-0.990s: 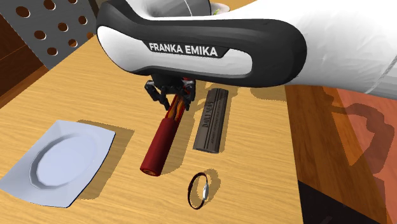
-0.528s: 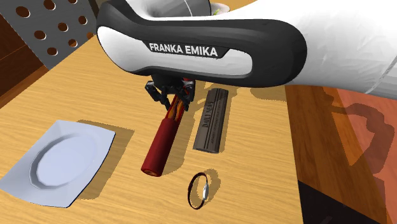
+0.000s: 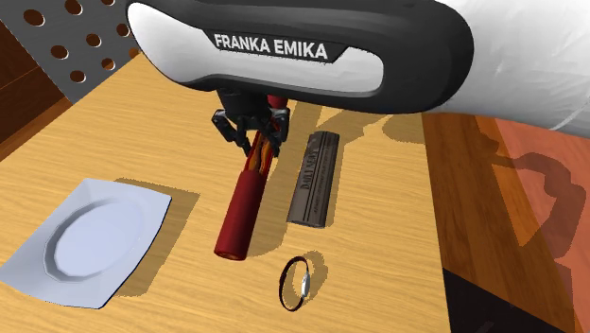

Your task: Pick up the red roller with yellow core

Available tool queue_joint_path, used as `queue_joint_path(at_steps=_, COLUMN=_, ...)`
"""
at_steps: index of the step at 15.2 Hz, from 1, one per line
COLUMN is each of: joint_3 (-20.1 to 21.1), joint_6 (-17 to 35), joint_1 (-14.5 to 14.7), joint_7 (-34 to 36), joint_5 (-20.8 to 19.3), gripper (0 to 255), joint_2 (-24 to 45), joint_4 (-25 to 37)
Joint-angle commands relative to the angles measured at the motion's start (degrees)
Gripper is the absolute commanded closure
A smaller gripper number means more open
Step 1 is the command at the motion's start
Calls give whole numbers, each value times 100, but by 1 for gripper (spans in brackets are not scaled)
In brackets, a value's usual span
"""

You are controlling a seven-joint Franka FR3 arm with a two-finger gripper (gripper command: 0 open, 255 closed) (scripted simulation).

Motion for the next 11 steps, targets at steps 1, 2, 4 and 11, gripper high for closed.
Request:
queue_joint_path(at_steps=1, joint_3=-1, joint_6=-157, joint_1=0, joint_7=-13, joint_5=-2, gripper=255, joint_2=14, joint_4=175)
queue_joint_path(at_steps=2, joint_3=-1, joint_6=-240, joint_1=3, joint_7=-15, joint_5=-4, gripper=255, joint_2=27, joint_4=272)
queue_joint_path(at_steps=4, joint_3=0, joint_6=-410, joint_1=9, joint_7=-21, joint_5=-7, gripper=255, joint_2=60, joint_4=475)
queue_joint_path(at_steps=11, joint_3=2, joint_6=-870, joint_1=30, joint_7=-36, joint_5=-21, gripper=255, joint_2=186, joint_4=1060)
